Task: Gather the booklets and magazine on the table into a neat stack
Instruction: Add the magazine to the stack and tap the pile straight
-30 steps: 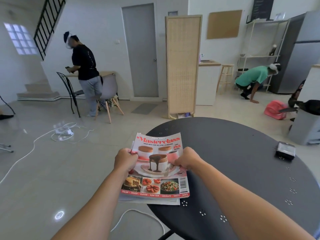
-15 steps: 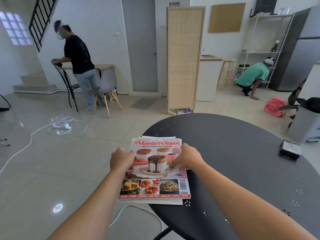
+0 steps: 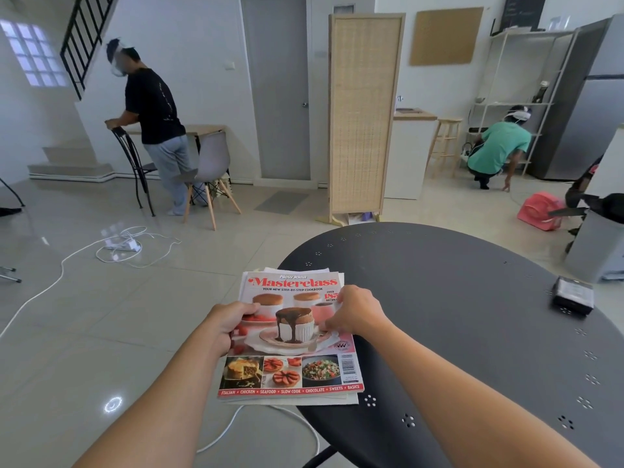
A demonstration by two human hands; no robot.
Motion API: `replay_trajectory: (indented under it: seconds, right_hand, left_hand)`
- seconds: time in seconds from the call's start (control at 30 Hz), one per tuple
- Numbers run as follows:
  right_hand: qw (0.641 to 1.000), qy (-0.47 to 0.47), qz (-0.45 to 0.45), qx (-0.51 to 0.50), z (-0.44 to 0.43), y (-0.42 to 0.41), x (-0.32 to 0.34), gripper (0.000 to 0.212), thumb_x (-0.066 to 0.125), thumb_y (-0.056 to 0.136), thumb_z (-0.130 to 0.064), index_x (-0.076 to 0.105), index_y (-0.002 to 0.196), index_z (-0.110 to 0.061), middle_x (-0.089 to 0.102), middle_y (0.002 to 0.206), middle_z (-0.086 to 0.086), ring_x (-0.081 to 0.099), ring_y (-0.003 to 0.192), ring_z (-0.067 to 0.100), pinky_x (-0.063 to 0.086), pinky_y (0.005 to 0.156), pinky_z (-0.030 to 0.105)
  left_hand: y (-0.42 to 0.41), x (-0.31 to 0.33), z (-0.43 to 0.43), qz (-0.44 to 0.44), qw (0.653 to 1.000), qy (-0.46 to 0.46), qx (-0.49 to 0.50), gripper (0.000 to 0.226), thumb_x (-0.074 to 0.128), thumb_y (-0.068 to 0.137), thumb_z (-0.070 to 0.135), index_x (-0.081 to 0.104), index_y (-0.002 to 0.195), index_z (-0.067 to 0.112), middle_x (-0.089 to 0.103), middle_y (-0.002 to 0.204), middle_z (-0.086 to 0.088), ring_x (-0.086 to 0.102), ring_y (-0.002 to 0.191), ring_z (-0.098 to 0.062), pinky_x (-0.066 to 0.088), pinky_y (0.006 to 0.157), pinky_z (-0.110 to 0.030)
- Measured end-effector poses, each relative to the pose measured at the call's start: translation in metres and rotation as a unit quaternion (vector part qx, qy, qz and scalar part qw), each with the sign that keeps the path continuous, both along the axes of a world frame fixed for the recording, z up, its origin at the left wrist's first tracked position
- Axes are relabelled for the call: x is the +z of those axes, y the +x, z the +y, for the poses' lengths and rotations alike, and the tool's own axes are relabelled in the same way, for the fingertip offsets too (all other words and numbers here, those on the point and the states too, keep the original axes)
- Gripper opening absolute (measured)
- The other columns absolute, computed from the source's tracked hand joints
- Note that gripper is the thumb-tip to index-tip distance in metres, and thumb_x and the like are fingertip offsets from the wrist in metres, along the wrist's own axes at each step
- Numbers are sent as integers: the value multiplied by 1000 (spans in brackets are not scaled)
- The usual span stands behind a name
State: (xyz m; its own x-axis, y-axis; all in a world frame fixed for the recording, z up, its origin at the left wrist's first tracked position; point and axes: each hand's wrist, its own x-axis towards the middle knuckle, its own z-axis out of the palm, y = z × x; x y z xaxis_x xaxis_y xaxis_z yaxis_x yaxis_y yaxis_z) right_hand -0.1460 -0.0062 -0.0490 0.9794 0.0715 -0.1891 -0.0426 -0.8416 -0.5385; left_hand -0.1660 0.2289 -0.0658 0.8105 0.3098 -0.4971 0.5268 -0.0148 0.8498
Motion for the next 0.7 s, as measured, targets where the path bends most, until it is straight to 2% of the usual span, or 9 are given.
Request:
replay_trajectory:
  seconds: [0.07, 0.17, 0.27, 0.33, 0.4, 0.43, 0.53, 0.6, 0.7]
  right_hand:
    - [1000, 6, 1, 5, 2, 1, -1, 48, 82, 78, -31, 59, 116, -15, 61, 94, -4, 59, 60, 5, 47, 52, 17]
    - [1000, 20, 9, 7, 3, 2, -1, 49, 82, 78, -29, 57, 118, -15, 60, 95, -4, 60, 62, 7, 49, 54, 18]
    - [999, 39, 16, 5, 1, 0, -1, 50, 82, 76, -27, 53, 115, -17, 62, 99, -3, 59, 67, 6, 48, 56, 19]
    - [998, 67, 22, -1, -3, -2, -1, 54, 83, 74, -26, 49, 115, -18, 63, 108, -1, 63, 81, 11, 53, 64, 23]
    - [992, 118, 32, -18, -8, -2, 0, 66, 84, 72, -27, 43, 123, -18, 62, 116, 1, 65, 98, 18, 58, 77, 32]
    - [986, 160, 38, -33, -12, -2, 0, 72, 85, 72, -28, 40, 127, -18, 62, 117, 2, 66, 101, 20, 59, 79, 34]
    - [945, 312, 59, -75, -22, -1, 4, 92, 86, 72, -34, 26, 139, -16, 63, 111, 1, 71, 93, 21, 60, 71, 35]
    - [913, 393, 64, -85, -29, 3, 7, 104, 87, 70, -38, 19, 146, -22, 64, 120, 5, 74, 92, 25, 62, 78, 43]
    - [878, 468, 48, -87, -44, 9, 16, 96, 84, 73, -40, 23, 146, -24, 62, 128, 11, 72, 100, 30, 57, 91, 52]
  left_hand:
    - [-1, 1, 4, -11, 1000, -19, 0, 21, 75, 84, 11, 68, 103, 3, 74, 98, -21, 72, 84, -38, 59, 66, -44]
    - [-1, 5, 2, -43, 999, 12, -20, 24, 66, 89, 5, 66, 113, 6, 74, 101, -17, 70, 89, -35, 55, 63, -38]
    - [-2, 16, -4, -93, 993, 59, -49, 29, 59, 92, -2, 65, 117, 11, 73, 103, -12, 68, 82, -26, 47, 51, -28]
    - [-4, 28, -9, -131, 987, 79, -48, 31, 58, 92, -3, 66, 115, 16, 72, 103, -8, 68, 84, -24, 44, 49, -26]
    - [-7, 39, -14, -169, 980, 94, -46, 29, 58, 92, -2, 65, 112, 18, 72, 98, -5, 66, 85, -23, 43, 53, -27]
    - [-8, 44, -17, -188, 976, 98, -48, 28, 58, 93, -2, 65, 110, 19, 71, 95, -3, 65, 83, -21, 42, 53, -28]
    - [-12, 58, -24, -242, 965, 90, -53, 26, 59, 94, 0, 65, 109, 20, 71, 96, -3, 66, 85, -20, 46, 57, -29]
    - [-13, 69, -29, -275, 958, 66, -52, 28, 61, 93, -1, 66, 107, 23, 72, 102, -6, 68, 95, -26, 53, 70, -35]
    - [-14, 87, -40, -312, 947, 33, -62, 32, 62, 92, -4, 67, 109, 22, 72, 108, -10, 68, 103, -31, 57, 86, -47]
